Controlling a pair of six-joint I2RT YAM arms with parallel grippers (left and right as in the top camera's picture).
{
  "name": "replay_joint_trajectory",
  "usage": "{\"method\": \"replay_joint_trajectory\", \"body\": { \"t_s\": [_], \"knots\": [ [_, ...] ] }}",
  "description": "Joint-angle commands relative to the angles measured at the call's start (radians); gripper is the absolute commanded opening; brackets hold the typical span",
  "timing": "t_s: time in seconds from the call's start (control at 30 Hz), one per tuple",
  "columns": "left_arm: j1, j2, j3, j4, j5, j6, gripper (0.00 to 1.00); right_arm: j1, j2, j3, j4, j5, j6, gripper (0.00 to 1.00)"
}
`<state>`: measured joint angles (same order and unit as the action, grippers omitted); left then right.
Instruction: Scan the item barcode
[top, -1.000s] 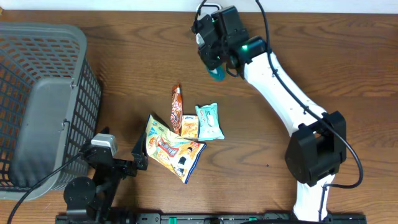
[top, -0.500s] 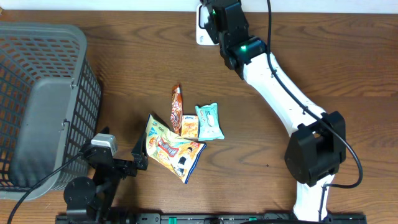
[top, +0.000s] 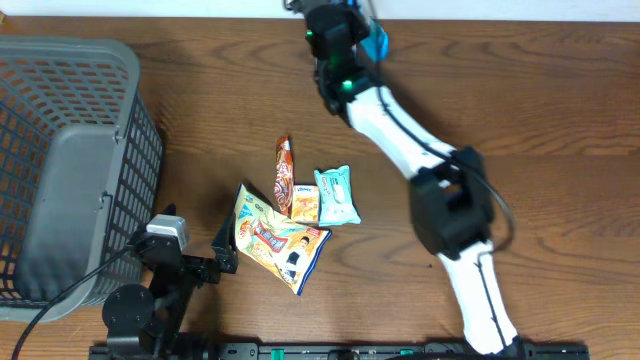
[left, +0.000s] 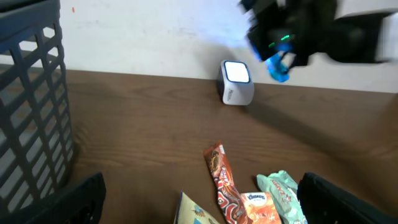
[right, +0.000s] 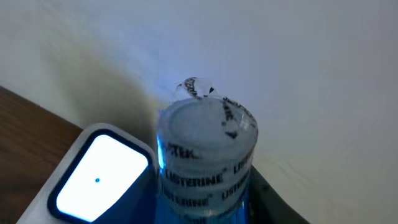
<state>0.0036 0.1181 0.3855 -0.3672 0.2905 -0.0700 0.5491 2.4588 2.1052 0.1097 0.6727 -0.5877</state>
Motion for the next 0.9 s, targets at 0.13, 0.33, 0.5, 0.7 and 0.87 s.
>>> {"method": "replay_joint_trajectory", "body": {
  "t_s": [0.13, 0.33, 0.5, 0.7, 0.87],
  "knots": [
    [-0.003, 0.003, -0.005, 0.001, 0.016, 0.014, 0.98, 0.026, 0.237, 0.401, 0.016, 0.154, -0.327, 0.01],
    [-0.003, 0.003, -0.005, 0.001, 0.016, 0.014, 0.98, 0.034, 0.266, 0.446, 0.072, 0.307, -0.287, 0.01],
    [-0.003, 0.003, -0.005, 0.001, 0.016, 0.014, 0.98, -0.049, 0.164, 0.448, -0.402, 0.374, 0.09, 0.06],
    [-0.003, 0.003, -0.005, 0.001, 0.016, 0.014, 0.98, -0.196, 0.158, 0.447, -0.982, 0.152, 0.504, 0.73],
    [-0.003, 0.003, -0.005, 0.001, 0.016, 0.014, 0.98, -0.335, 0.161, 0.415, -1.149, 0.016, 0.557, 0.99]
  ]
}}
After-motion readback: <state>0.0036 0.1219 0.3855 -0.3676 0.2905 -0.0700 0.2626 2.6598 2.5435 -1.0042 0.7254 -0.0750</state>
